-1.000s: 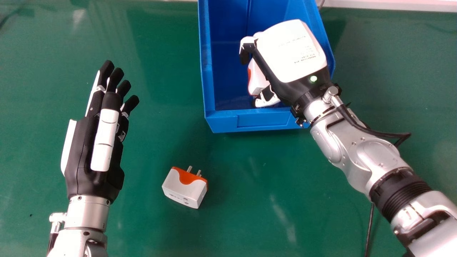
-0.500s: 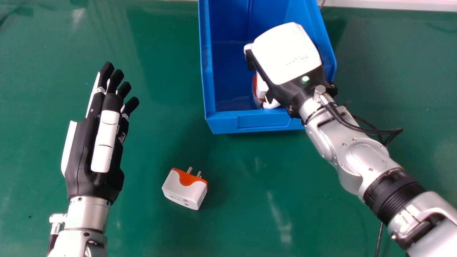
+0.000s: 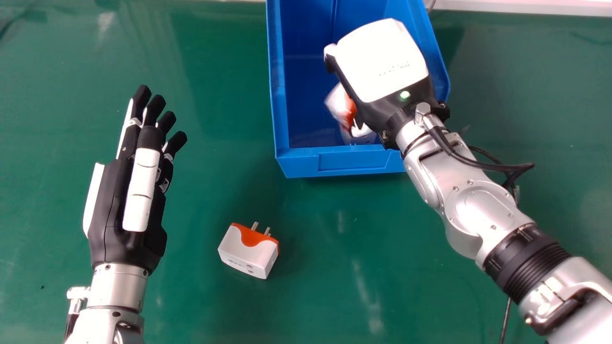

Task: Pick all objects and put in blue box

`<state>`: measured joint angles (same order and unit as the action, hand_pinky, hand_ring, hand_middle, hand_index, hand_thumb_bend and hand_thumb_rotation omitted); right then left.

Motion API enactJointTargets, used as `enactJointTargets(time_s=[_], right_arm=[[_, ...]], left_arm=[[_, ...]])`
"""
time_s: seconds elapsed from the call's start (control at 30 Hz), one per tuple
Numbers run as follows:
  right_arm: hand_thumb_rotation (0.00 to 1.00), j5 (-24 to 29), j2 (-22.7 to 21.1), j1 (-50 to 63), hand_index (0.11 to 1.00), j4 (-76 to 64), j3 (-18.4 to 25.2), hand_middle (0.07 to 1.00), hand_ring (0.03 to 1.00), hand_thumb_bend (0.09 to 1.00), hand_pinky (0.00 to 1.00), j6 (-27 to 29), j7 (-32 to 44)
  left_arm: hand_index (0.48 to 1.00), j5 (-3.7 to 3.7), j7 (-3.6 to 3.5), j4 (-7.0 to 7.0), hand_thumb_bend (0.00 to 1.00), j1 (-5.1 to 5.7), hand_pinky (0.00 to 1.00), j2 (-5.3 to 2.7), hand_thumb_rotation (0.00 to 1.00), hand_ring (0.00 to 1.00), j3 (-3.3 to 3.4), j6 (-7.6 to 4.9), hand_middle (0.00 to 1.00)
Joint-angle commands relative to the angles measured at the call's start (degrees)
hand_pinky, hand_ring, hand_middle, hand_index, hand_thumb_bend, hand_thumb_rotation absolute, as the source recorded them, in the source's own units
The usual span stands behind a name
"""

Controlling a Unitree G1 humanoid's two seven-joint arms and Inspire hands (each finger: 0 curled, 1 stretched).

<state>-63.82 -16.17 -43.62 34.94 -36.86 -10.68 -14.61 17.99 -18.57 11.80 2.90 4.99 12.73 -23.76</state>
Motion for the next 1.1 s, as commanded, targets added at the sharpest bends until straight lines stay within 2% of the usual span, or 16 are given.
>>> enactJointTargets(time_s=[0.0,0.07,0.13,0.17,0.23,0.3,0.4,0.47,0.53,0.6,0.77,0.83,0.93,1.0,1.07], right_arm=[[0.19,-0.89,-0.64,-0.07,0.706,-2.04,-0.06,0.703,0.641,0.730,0.55,-0.92,0.03],[0.31,-1.25,-0.59,-0.05,0.812,-2.02,-0.34,0.810,0.770,0.828,0.71,-1.51,0.12],[0.31,-1.37,-0.68,0.00,0.812,-2.00,-0.61,0.810,0.770,0.828,0.71,-1.72,-0.03],[0.35,-1.33,-0.73,0.05,0.850,-2.02,-0.73,0.848,0.816,0.863,0.77,-1.74,-0.23],[0.35,-1.13,-0.76,0.27,0.850,-2.33,-0.88,0.848,0.816,0.863,0.77,-1.90,-0.07],[0.42,-0.88,-0.78,0.66,0.904,-2.91,-0.82,0.903,0.883,0.913,0.85,-2.00,0.14],[0.42,-0.65,-0.84,1.61,0.904,-4.49,-0.43,0.903,0.883,0.913,0.85,-2.68,0.72],[0.44,-0.21,-1.04,2.82,0.923,-7.08,0.23,0.923,0.906,0.931,0.88,-3.57,2.02],[0.46,0.34,-1.22,4.67,0.939,-11.04,1.20,0.938,0.925,0.943,0.91,-5.09,4.17],[0.48,0.45,-1.36,7.71,0.951,-16.93,2.37,0.951,0.940,0.953,0.92,-7.38,7.14],[0.48,-0.42,-0.32,18.51,0.961,-35.31,5.21,0.961,0.952,0.961,0.94,-14.96,16.69],[0.48,-1.68,0.17,23.80,0.969,-44.10,6.00,0.969,0.962,0.962,0.95,-17.73,20.45],[0.48,-4.00,0.24,31.09,0.975,-56.38,6.65,0.975,0.970,0.961,0.96,-19.96,25.46],[0.48,-6.30,0.00,33.88,0.975,-62.12,6.78,0.975,0.970,0.961,0.96,-20.80,30.13],[0.48,-8.79,0.34,36.33,0.980,-67.51,7.15,0.980,0.976,0.958,0.96,-21.34,34.99]], left_arm=[[0.978,-0.37,-0.20,-0.46,0.77,-0.37,0.94,0.19,0.79,0.97,0.10,-1.63,0.99],[0.986,-0.60,-0.07,-0.38,0.74,-0.40,0.94,0.30,0.81,0.98,0.03,-1.58,0.99],[0.986,-0.44,-0.09,-0.20,0.74,-0.49,0.94,0.23,0.81,0.98,0.06,-1.64,0.99],[0.988,-0.40,-0.06,-0.17,0.73,-0.54,0.94,0.20,0.82,0.98,0.07,-1.63,0.99],[0.988,-0.10,-0.24,-0.15,0.73,-0.59,0.94,0.20,0.82,0.98,0.10,-1.55,0.99],[0.992,0.03,-0.39,-0.16,0.71,-0.57,0.94,0.33,0.83,0.98,0.13,-1.46,0.99],[0.992,-0.27,-0.31,-0.09,0.71,-0.52,0.94,0.51,0.83,0.98,0.17,-1.57,0.99],[0.993,-0.13,-0.41,-0.07,0.70,-0.50,0.95,0.46,0.83,0.98,0.19,-1.71,0.99],[0.994,-0.11,-0.15,-0.08,0.70,-0.51,0.95,0.30,0.84,0.98,0.25,-1.69,0.99],[0.995,-0.46,0.24,-0.45,0.70,-0.25,0.95,0.27,0.84,0.98,0.18,-1.53,0.99],[0.994,-0.34,0.05,-1.40,0.70,0.36,0.94,0.48,0.84,0.98,0.12,-1.54,0.99],[0.994,-0.07,-0.22,-1.71,0.70,0.54,0.94,0.67,0.84,0.98,0.13,-1.30,0.99],[0.993,0.45,-0.63,-2.01,0.70,0.73,0.94,0.77,0.84,0.98,0.15,-1.00,0.99],[0.993,0.40,-0.66,-2.00,0.70,0.84,0.94,0.84,0.84,0.98,0.24,-1.15,0.99],[0.994,0.69,-0.68,-2.17,0.70,0.84,0.94,0.90,0.83,0.98,0.39,-0.85,0.99]])
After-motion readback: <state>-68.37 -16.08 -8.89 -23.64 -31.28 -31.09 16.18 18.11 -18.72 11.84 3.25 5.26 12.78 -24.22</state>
